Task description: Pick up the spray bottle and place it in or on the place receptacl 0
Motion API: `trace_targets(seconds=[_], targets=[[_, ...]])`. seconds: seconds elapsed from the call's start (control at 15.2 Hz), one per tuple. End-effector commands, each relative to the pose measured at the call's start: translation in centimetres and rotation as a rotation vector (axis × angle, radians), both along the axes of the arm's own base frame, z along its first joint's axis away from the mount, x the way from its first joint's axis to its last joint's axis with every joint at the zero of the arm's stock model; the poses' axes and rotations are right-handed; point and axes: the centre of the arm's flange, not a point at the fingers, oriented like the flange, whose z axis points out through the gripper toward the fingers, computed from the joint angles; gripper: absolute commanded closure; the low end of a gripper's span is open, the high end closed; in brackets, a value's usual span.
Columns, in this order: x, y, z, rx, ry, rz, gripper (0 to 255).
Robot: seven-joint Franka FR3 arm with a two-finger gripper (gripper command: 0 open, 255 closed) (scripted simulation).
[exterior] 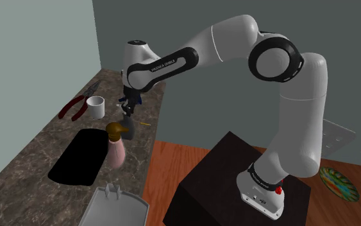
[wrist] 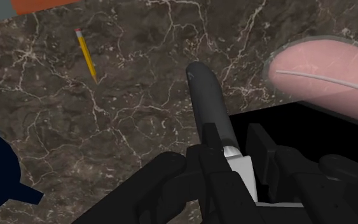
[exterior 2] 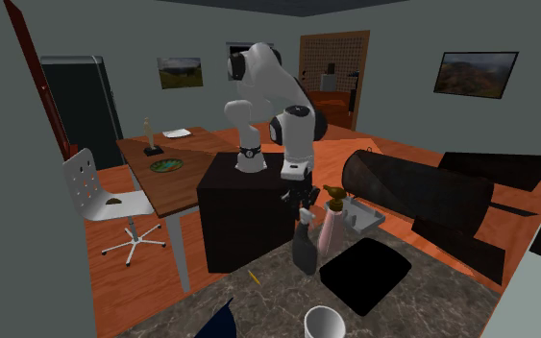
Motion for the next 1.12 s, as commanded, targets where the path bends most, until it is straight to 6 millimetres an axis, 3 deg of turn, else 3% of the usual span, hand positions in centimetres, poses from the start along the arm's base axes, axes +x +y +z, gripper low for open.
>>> trace_targets(seconds=[0.0,1.06], targets=[[0.0,0.1,1.1,0.0,0.0,0.0,255],[0.0,0.1,9.5,0.0,0.0,0.0,255]])
